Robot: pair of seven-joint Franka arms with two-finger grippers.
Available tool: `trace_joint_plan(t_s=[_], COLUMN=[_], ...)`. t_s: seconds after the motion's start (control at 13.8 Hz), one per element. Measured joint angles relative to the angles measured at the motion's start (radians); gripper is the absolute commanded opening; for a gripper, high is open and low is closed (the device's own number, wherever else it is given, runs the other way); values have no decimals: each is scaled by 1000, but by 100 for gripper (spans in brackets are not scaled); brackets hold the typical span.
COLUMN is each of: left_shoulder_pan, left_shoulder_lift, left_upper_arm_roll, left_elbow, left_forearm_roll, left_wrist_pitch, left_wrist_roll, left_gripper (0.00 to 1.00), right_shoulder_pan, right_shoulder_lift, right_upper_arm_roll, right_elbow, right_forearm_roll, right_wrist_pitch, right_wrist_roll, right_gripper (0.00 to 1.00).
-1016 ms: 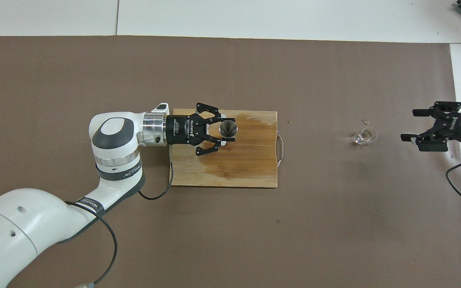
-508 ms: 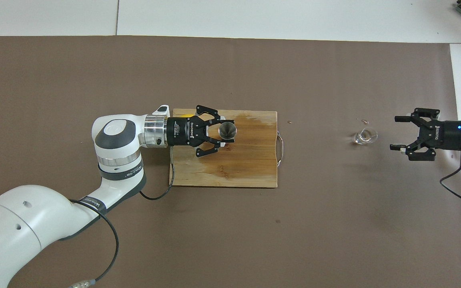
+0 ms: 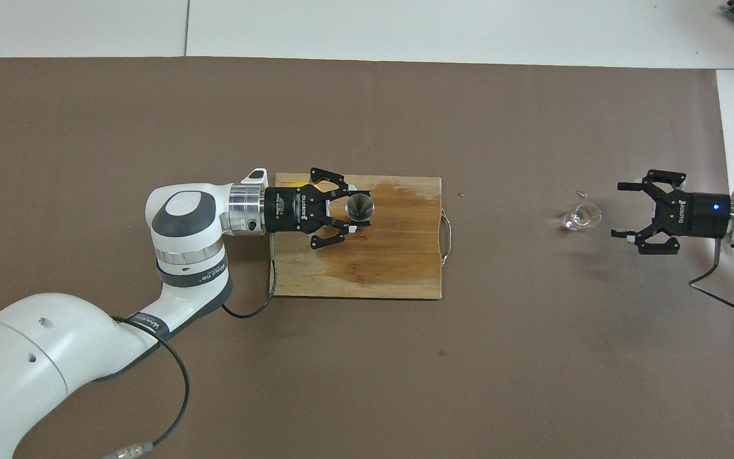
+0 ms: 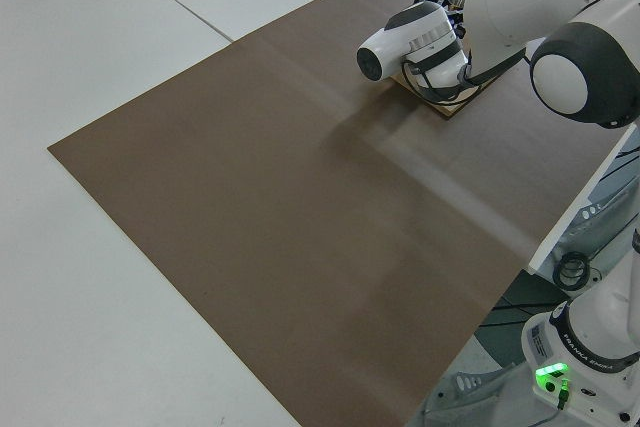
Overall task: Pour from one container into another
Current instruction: 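Lower the metal cup onto the board while the right gripper reaches the glass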
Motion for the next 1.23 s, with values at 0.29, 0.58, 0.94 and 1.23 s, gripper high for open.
trace_joint_plan(t_s=[0.29,0.58,0.94,1.23], left_shoulder_pan=[-6,-11,-11,-11], left_shoulder_lift=[3,13,14,25], left_upper_arm_roll=[4,7,7,9], left_elbow=[0,1,1,1], left_forearm_roll=[0,-2,-2,-2], left_wrist_pitch=[8,10,10,11], left_wrist_roll=[4,20,29,67], left_gripper=[38,41,72,100], right_shoulder_pan=[0,3,12,28], right_shoulder_lift=[29,51,60,60], right_upper_arm_roll=[15,27,28,32], right_elbow=[2,-3,-11,-12], right_forearm_roll=[4,5,31,48], right_wrist_pitch=[19,33,56,68], right_wrist_roll=[-31,-31,-31,-31], right_gripper=[100,100,100,100])
